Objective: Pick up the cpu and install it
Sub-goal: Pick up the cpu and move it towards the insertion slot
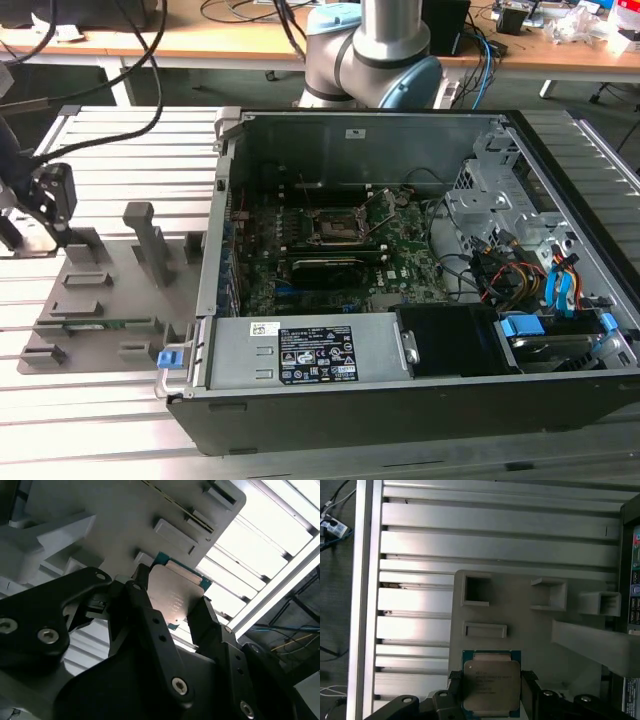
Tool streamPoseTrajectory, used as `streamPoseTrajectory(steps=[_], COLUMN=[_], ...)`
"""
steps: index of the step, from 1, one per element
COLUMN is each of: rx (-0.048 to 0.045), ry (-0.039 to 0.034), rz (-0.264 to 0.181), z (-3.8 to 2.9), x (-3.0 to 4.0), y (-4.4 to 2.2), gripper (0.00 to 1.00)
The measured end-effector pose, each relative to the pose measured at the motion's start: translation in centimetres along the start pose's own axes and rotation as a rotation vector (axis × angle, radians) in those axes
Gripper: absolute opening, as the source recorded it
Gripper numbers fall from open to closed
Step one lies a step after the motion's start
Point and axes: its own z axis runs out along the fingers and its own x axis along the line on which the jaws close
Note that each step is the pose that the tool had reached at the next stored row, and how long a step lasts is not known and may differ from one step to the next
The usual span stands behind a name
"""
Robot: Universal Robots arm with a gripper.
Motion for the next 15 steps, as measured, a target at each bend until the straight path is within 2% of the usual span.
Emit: streamPoseTrajectory(steps=[2, 4, 10, 15], rx=[0.0000, 0.0000, 0.0000, 0.0001], ry=[0.0000, 0.0001, 0.0000, 0.0001], rz=[0.000, 0.000, 0.000, 0.000], z=[-1.13, -1.57, -3.63, -6.71], x=[-0.03, -0.05, -0.10, -0.19], y=[-0.01, -0.01, -0.02, -0.04], gripper=[0.55, 0.55, 0.55, 0.55])
